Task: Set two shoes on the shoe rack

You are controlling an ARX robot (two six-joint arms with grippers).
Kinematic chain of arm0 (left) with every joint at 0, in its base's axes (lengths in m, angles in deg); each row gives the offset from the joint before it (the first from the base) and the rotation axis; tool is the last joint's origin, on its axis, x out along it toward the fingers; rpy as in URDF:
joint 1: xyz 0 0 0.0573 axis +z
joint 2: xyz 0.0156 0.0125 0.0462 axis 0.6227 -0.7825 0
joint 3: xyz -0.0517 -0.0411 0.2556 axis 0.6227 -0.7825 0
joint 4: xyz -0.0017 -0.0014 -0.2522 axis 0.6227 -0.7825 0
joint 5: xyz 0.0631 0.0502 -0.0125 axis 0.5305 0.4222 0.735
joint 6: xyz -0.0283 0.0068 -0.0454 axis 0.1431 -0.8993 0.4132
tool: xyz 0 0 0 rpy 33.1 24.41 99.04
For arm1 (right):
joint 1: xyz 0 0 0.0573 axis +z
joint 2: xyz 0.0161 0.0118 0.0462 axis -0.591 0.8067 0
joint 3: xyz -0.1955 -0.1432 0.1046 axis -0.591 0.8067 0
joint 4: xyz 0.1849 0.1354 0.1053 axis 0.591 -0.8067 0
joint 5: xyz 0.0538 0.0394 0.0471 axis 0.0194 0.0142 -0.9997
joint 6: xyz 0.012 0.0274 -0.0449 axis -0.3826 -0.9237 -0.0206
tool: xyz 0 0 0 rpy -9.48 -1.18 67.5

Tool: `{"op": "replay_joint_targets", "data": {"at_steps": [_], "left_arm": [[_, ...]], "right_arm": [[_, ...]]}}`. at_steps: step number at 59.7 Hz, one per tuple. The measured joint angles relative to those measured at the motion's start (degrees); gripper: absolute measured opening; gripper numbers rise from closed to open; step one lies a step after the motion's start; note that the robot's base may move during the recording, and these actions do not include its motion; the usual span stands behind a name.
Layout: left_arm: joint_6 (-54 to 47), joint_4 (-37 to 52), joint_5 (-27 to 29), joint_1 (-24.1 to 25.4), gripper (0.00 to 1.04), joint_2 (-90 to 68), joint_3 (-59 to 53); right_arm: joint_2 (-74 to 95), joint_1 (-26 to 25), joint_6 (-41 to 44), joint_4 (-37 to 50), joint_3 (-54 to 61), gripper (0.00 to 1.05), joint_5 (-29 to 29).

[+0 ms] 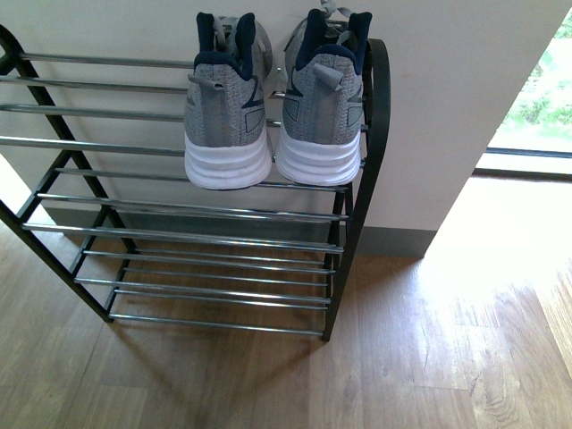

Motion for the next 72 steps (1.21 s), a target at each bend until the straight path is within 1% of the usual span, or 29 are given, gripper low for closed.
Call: {"op": "replay_joint_targets", "data": {"at_steps": [10, 12, 17, 19, 22, 24, 25, 26, 30, 72], "left_arm": [[0.0, 0.0, 0.2, 0.0, 0.42, 0.0, 0.0], [0.0, 0.0, 0.1, 0.0, 0.49, 0.0, 0.0], [0.0, 0.0, 0.0, 0.0, 0.61, 0.0, 0.0], [0.0, 0.0, -0.1, 0.0, 0.68, 0.0, 0.0], [0.0, 0.0, 0.0, 0.0, 0.83, 0.0, 0.0], [0.0, 0.0, 0.0, 0.0, 0.90, 0.0, 0.0], [0.0, 0.0, 0.0, 0.0, 0.95, 0.0, 0.0], [0.0, 0.0, 0.0, 0.0, 0.97, 0.0, 0.0], [-0.1, 0.0, 0.0, 0.0, 0.95, 0.0, 0.0], [-0.2, 0.0, 0.0, 0.0, 0.95, 0.0, 0.0]], "right_arm": [[0.0, 0.0, 0.0, 0.0, 0.0, 0.96, -0.4], [0.1, 0.0, 0.0, 0.0, 0.0, 0.96, -0.4], [0.1, 0.0, 0.0, 0.0, 0.0, 0.96, -0.2], [0.1, 0.0, 0.0, 0.0, 0.0, 0.96, 0.0], [0.0, 0.0, 0.0, 0.0, 0.0, 0.96, 0.0], [0.1, 0.0, 0.0, 0.0, 0.0, 0.96, 0.0], [0.1, 0.0, 0.0, 0.0, 0.0, 0.96, 0.0], [0.0, 0.0, 0.0, 0.0, 0.0, 0.96, 0.0], [0.1, 0.0, 0.0, 0.0, 0.0, 0.96, 0.0], [0.1, 0.0, 0.0, 0.0, 0.0, 0.96, 0.0]]}}
